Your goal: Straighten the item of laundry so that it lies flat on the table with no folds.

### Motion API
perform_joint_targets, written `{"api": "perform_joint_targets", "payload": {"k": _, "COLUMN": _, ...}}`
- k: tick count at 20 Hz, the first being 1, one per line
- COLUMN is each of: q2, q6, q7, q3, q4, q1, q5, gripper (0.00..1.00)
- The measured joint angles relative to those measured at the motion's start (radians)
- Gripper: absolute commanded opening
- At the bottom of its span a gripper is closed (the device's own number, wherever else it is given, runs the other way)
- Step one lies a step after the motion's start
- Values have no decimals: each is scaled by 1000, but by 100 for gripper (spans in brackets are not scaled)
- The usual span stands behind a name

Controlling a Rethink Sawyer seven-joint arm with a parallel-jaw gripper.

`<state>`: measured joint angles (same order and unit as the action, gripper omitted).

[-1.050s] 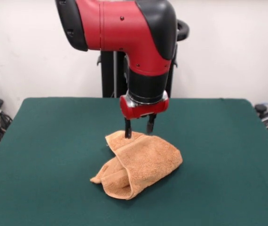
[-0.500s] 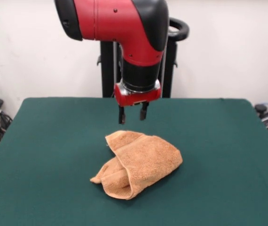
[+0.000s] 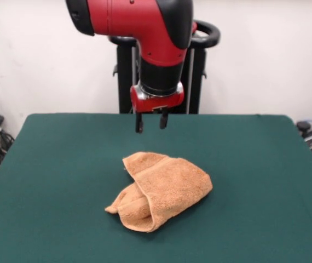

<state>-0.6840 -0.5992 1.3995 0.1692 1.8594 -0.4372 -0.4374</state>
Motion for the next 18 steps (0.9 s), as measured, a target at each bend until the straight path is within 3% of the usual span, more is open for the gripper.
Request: {"api": "perform_joint_targets", "payload": {"k": 18, "q2": 23, "q6": 22, "q7": 0, "q3": -5, "q4": 9, "q1": 0, "q5": -8, "gripper": 100}}
